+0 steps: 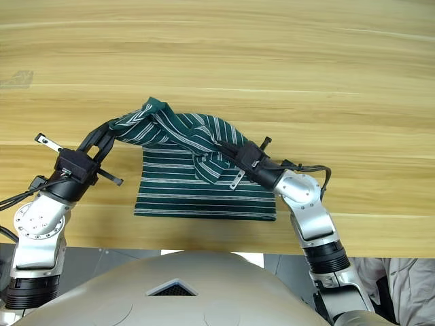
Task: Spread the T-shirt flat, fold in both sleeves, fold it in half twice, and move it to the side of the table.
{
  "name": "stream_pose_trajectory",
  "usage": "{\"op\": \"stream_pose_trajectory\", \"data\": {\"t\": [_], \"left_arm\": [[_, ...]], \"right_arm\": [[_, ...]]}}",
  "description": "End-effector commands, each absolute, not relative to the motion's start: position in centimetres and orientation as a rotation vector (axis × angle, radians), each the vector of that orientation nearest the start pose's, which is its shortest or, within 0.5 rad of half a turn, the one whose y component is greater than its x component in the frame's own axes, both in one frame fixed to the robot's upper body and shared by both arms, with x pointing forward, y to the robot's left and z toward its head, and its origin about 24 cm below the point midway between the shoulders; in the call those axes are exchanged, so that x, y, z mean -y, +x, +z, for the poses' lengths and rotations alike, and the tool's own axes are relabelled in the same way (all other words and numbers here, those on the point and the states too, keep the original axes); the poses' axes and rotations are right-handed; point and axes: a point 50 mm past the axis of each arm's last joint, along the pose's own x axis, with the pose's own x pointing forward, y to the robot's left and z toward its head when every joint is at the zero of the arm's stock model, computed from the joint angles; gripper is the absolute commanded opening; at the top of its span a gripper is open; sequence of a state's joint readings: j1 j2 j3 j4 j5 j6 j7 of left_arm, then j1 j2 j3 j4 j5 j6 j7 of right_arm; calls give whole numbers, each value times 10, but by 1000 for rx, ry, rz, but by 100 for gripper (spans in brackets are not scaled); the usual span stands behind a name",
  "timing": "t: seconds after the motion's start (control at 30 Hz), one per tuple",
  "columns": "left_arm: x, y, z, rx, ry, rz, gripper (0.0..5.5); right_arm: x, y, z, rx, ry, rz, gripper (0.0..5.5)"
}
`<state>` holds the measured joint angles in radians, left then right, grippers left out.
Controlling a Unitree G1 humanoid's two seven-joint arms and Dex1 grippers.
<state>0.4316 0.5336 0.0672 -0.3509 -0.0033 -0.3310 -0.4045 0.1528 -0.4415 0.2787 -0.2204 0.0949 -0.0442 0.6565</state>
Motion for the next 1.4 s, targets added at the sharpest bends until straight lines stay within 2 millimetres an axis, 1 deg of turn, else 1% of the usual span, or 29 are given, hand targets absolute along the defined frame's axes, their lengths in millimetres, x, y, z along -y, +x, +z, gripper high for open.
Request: {"op": "stream_pose_trajectory", "data": {"t": [0.03, 0.1, 0.17, 0.27, 0.37, 0.4, 0.53, 0.6, 0.67, 0.73, 0.8, 0.9, 0.93, 0.97, 1.03, 1.13, 1.2, 1.27, 1.4], "left_arm": [[-220, 162, 71, 73, 638, -509, 0], [-223, 162, 67, 56, 634, -506, 0], [-221, 162, 68, 63, 605, -521, 0], [-213, 156, 79, 118, 483, -587, 0], [-201, 143, 87, 135, 380, -730, 0], [-198, 140, 89, 135, 359, -764, 36], [-194, 131, 99, 147, 270, -846, 36], [-196, 129, 96, 110, 291, -871, 36], [-198, 128, 88, 60, 335, -874, 68], [-204, 134, 78, 25, 442, -810, 96], [-211, 139, 70, -3, 534, -754, 96], [-220, 141, 55, -87, 766, -744, 96], [-222, 141, 53, -100, 805, -746, 96], [-222, 139, 53, -98, 804, -755, 96], [-218, 134, 62, -67, 726, -797, 96], [-210, 119, 75, -32, 604, -908, 96], [-207, 113, 82, -16, 553, -961, 96], [-206, 113, 82, -24, 556, -980, 96], [-207, 125, 76, -31, 585, -920, 96]], "right_arm": [[151, 199, 62, -10, -305, 985, 2], [160, 201, 71, 14, -293, 999, 2], [164, 199, 71, 6, -301, 1031, 2], [168, 192, 72, -4, -315, 1096, 2], [172, 194, 73, -3, -322, 1092, 2], [171, 193, 73, -5, -327, 1095, 0], [169, 191, 71, -2, -330, 1110, 0], [169, 191, 71, -2, -332, 1107, 0], [169, 190, 71, -2, -332, 1109, 0], [169, 189, 70, -3, -332, 1109, 0], [169, 189, 70, -5, -331, 1107, 0], [169, 188, 68, -8, -331, 1108, 0], [169, 188, 68, -8, -330, 1109, 0], [168, 187, 68, -8, -330, 1108, 0], [168, 187, 67, -10, -332, 1107, 0], [169, 188, 67, -11, -335, 1105, 0], [169, 188, 67, -11, -336, 1100, 0], [168, 188, 66, -10, -337, 1099, 0], [166, 189, 65, -12, -340, 1099, 0]]}}
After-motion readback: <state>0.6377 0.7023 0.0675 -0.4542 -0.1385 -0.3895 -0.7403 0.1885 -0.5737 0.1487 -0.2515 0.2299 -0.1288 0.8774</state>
